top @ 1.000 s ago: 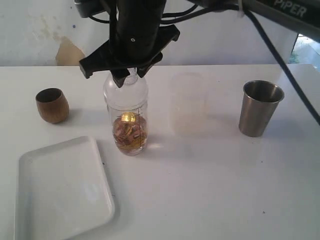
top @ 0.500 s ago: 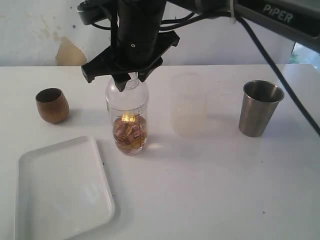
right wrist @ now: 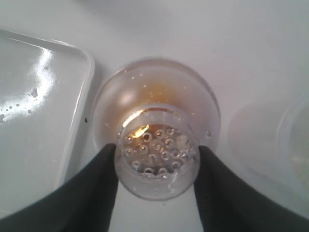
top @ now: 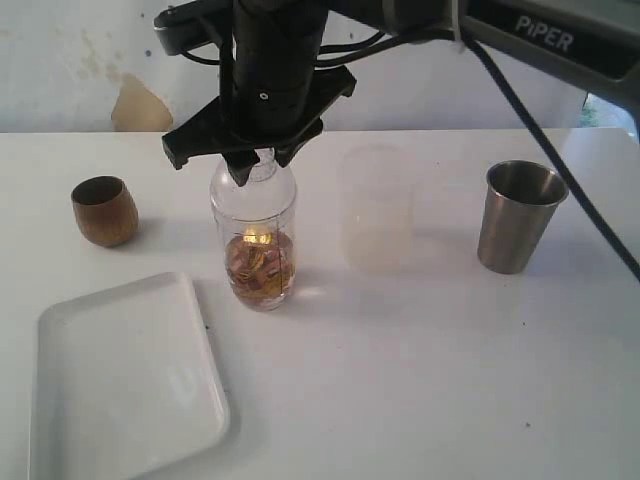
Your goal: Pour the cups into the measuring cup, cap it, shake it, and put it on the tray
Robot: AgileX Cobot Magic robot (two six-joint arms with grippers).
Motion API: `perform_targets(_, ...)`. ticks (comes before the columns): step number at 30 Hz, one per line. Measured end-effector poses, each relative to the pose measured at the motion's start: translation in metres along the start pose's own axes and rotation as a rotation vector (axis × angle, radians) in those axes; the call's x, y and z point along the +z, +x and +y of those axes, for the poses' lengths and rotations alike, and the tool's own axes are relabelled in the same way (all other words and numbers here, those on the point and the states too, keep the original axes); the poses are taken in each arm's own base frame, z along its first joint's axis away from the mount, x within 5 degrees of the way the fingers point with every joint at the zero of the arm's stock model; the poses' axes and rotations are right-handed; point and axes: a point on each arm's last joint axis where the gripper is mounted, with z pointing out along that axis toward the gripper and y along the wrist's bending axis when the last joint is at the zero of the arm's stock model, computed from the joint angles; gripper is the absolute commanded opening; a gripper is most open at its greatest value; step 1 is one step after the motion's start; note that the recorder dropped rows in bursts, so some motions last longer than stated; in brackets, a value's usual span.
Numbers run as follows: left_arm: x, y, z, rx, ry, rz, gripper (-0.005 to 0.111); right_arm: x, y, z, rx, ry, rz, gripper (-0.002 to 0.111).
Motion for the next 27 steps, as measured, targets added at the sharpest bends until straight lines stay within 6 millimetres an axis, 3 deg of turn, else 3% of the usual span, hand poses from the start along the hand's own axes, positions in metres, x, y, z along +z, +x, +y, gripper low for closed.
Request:
perform_targets(4,0.000,0.000,0.000,0.000,0.000,0.000,0.001,0.000,-0.003,0.000,0.000,-0.005,-0.030,0.057)
perform_targets(16,0.000,0.000,0.000,0.000,0.000,0.000,0.001,0.000,-0.008,-0.002,-0.016,0.025,-0.084,0.057)
perform_targets(20,0.000,0.000,0.000,0.000,0.000,0.000,0.001,-0.012,-0.009,-0.004,-0.016,0.029,-0.119,0.056)
perform_targets(24,0.000,0.000,0.000,0.000,0.000,0.000,0.001,-0.037,-0.009,-0.007,-0.018,0.024,-0.175,0.046)
perform_targets(27,0.000,0.000,0.000,0.000,0.000,0.000,0.001,-0.054,-0.007,-0.009,-0.012,0.019,-0.187,0.026)
